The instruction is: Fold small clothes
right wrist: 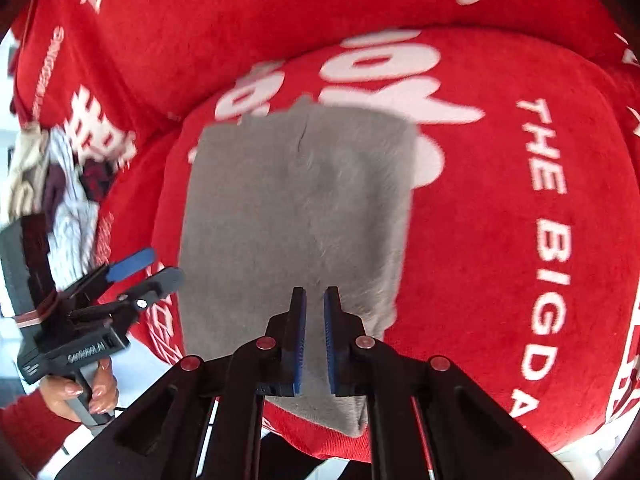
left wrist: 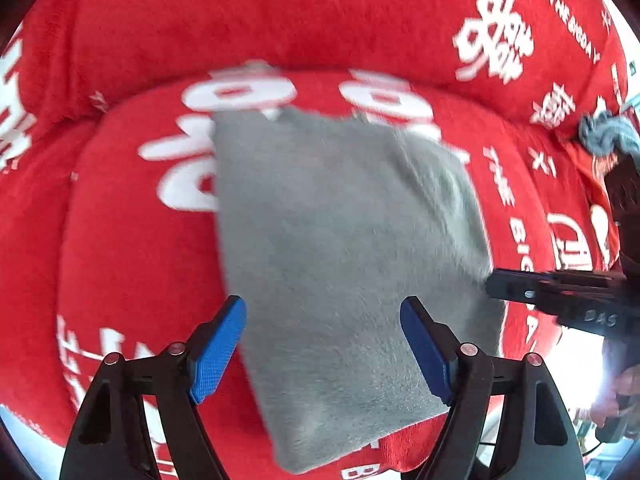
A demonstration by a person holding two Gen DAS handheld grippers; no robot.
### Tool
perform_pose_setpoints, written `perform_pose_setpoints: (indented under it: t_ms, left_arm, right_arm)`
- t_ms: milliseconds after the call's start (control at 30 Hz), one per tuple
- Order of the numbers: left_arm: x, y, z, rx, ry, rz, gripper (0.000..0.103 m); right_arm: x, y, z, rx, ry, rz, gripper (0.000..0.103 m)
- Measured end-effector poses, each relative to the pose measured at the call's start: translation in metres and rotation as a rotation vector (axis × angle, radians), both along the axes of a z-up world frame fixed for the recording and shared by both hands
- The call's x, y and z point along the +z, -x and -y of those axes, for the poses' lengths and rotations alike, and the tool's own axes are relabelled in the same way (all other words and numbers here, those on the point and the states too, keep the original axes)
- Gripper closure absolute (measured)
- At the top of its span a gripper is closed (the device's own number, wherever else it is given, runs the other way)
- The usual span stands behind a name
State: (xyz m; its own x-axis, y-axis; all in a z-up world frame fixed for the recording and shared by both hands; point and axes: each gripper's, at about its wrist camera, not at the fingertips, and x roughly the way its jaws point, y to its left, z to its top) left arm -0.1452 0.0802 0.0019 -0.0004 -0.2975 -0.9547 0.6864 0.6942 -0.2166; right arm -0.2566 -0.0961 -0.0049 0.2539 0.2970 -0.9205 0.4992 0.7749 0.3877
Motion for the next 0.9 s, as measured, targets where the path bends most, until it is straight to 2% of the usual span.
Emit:
perform_pose_setpoints:
  t_ms: [33,67,100,167,300,533,767,900]
  left_arm:
    - [-0.009,0.003,0.002,-0.005,-0.030,0.006,0.022]
    - [-0.016,0.006,0.002,-0.010,-0.057,0.029,0.022]
    - [-0.021,0.009,0.002,-0.020,-0.074,0.054,0.022]
    - [-0.020,0.007,0.000,-0.012,-0.067,0.046,0.022]
    - [-0.021,0.003,-0.005,0.014,-0.089,0.000,0.022]
    - [-0.020,0.009,-0.012,0.020,-0.129,-0.006,0.022]
    - [-0.023,0.012,-0.012,0.041,-0.152,-0.029,0.020]
    - [-0.022,0.013,-0.012,0.049,-0.158,-0.033,0.020]
  right_arm:
    - [-0.006,0.002,-0.002,0.009,0.016,-0.021,0.094]
    - [-0.019,0.004,-0.004,0.021,0.036,-0.044,0.101]
    - [-0.024,0.005,-0.003,0.019,0.035,-0.031,0.103]
    - [-0.025,0.007,0.000,0.013,0.029,-0.003,0.103]
    - [-0.016,0.012,-0.006,0.053,0.065,-0.019,0.103]
    - [-0.012,0.021,-0.003,-0.006,0.022,-0.068,0.103]
    - [-0.009,0.020,-0.007,-0.012,0.047,-0.128,0.103]
    - [-0.005,0.025,-0.004,-0.079,0.027,-0.153,0.098]
